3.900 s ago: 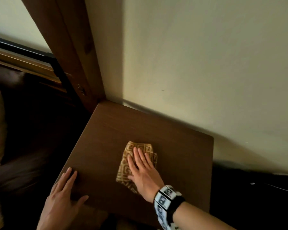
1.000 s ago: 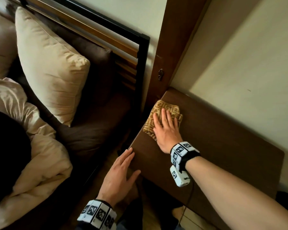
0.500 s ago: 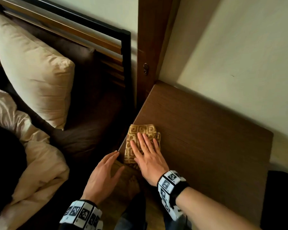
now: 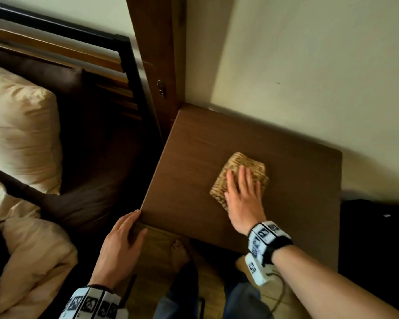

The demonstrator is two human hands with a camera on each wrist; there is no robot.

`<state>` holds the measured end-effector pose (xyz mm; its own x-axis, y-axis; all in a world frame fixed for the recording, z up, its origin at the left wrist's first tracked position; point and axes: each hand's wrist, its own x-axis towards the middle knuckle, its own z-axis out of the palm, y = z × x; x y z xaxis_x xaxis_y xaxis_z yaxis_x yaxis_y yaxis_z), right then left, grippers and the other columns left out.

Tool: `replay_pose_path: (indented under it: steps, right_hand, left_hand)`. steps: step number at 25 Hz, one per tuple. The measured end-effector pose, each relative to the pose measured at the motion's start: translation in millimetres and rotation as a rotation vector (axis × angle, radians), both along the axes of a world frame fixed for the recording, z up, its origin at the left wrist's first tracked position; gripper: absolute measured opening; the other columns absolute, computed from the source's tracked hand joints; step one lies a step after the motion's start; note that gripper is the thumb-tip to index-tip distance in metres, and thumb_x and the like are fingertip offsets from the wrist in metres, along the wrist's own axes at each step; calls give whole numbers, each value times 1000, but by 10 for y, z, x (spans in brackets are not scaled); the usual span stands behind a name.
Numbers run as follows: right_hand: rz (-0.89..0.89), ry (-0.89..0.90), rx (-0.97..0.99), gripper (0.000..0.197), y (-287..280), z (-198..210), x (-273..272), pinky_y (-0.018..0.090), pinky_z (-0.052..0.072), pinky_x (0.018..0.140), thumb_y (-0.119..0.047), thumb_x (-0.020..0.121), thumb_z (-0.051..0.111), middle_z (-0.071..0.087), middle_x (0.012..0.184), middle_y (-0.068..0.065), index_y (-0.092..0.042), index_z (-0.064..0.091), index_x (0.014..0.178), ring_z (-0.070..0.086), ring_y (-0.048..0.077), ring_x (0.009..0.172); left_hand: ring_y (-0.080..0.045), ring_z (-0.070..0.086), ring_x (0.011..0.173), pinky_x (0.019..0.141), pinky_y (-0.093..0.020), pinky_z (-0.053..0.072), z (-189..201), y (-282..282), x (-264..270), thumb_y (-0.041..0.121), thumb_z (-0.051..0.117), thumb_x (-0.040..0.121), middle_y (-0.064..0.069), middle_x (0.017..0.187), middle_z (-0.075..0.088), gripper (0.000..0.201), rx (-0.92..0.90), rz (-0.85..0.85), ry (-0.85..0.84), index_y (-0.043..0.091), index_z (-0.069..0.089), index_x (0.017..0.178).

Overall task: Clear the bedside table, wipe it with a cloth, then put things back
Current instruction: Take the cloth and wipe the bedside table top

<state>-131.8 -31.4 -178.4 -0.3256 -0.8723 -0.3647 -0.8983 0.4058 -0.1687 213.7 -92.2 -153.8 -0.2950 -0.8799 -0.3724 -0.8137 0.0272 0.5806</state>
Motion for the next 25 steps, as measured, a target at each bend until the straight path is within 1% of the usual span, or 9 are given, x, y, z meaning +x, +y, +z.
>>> replay_pose_path:
  steps: [3,6,9,13,15,18,21,23,25]
  right_hand:
    - [269,-80,-63,68,-381,-38,762,67,11,129,-34,109,35,-1,180,17,-21,11,171,-7,38,166]
    - [498,-118,-11,74,-413,-11,1460,63,-1,132,-33,109,42,-13,180,12,-25,3,171,-18,32,165]
    - [616,-127,25,78,-206,13,1636,59,-3,132,-30,108,48,-17,180,7,-28,3,171,-20,27,165]
    - [669,-188,17,85,235,125,1136,53,-10,133,-13,103,47,-20,179,6,-30,0,171,-21,25,165]
    - [643,-194,24,92,638,117,749,52,-12,132,-8,101,52,-22,179,6,-30,-3,171,-24,25,164]
    - [518,-161,-11,102,1361,30,88,55,5,132,-8,94,66,-11,180,9,-30,3,171,-19,26,164]
    - [432,-134,52,108,1981,55,-480,53,1,131,0,92,64,-23,176,8,-34,-2,171,-28,27,162]
    - [380,-60,55,111,2323,97,-806,53,15,132,-9,85,78,2,180,11,-31,11,171,-1,34,166]
    - [279,-32,106,111,2639,71,-1058,50,14,134,-20,85,83,16,179,12,-30,14,171,12,35,165]
  left_hand:
    - [-24,62,128,107,-47,53,20,-37,111,32,70,96,0,147,60,54,-25,28,9,22,56,148]
    - [-25,63,128,106,-51,54,108,-53,227,30,70,96,-2,145,63,51,-76,60,2,21,58,145]
    - [-22,62,129,107,-50,54,213,-1,277,31,71,96,-1,143,63,49,-87,88,2,33,57,143]
    - [-22,63,126,105,-48,55,289,156,168,30,71,96,1,142,63,50,-59,89,-11,46,48,137]
    - [-25,65,122,101,-45,56,334,229,6,32,70,96,0,144,62,49,-28,84,-29,42,53,140]
    - [-28,66,119,97,-48,58,388,330,-353,36,70,96,-1,147,60,50,14,86,-70,33,57,144]
    - [-29,66,119,96,-50,58,458,399,-678,37,70,95,-1,147,60,52,4,39,-90,32,57,145]
    - [-28,66,121,98,-48,56,478,424,-869,37,70,95,-1,145,61,52,-25,-13,-113,29,58,145]
    - [-28,65,122,96,-46,54,530,428,-988,38,70,95,-2,143,62,52,-40,-35,-131,28,58,145]
